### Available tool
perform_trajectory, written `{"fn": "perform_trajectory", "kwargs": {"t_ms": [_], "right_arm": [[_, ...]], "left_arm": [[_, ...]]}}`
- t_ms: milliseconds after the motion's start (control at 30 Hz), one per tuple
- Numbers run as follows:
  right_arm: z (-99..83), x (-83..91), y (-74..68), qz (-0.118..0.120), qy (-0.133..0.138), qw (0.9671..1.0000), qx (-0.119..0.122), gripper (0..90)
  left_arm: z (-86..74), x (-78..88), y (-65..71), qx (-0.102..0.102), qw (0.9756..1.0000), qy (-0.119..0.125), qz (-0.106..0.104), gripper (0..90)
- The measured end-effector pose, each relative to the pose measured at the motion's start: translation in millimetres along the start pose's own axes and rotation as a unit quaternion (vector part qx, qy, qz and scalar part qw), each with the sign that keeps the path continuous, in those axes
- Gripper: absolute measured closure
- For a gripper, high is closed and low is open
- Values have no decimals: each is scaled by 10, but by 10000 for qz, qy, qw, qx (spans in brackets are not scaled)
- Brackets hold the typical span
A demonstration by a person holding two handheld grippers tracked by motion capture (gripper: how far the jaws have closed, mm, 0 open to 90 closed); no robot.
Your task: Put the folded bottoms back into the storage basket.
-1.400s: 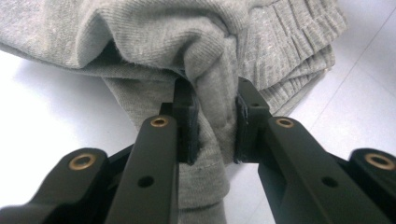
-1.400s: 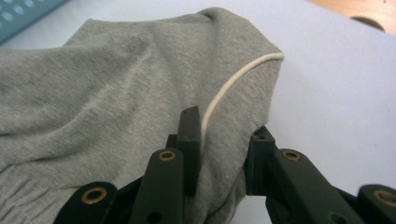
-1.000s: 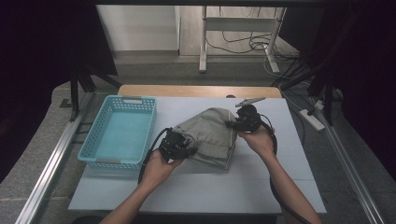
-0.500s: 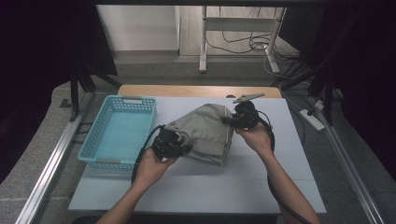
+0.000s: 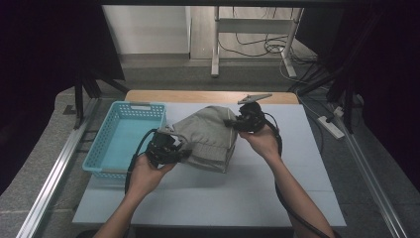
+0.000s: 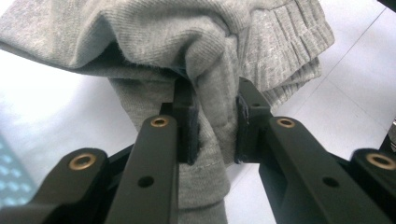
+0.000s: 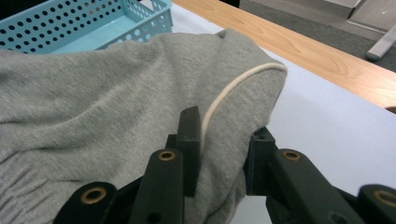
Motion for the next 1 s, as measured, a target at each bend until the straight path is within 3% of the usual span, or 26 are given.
{"fn": "perform_trajectory", "kwargs": {"t_ms": [467, 1000], "right_arm": [[401, -210, -231, 98, 1, 9997, 217, 730], [742, -440, -460, 340, 100, 9991, 214, 730]], "left_arm": [[-98, 347, -299, 234, 9995, 149, 171, 734], [-233, 684, -624, 515, 9978, 309, 275, 734]]}}
Point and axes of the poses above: each handheld gripper's, and its own axes: x roughly backward along the jaws, z roughly out of its top, y roughly to its right, the point moved 7 cm from there along -x, roughly forward along the jaws, and after that the axes turned 7 degrees about -y, right-handed, at the moved point
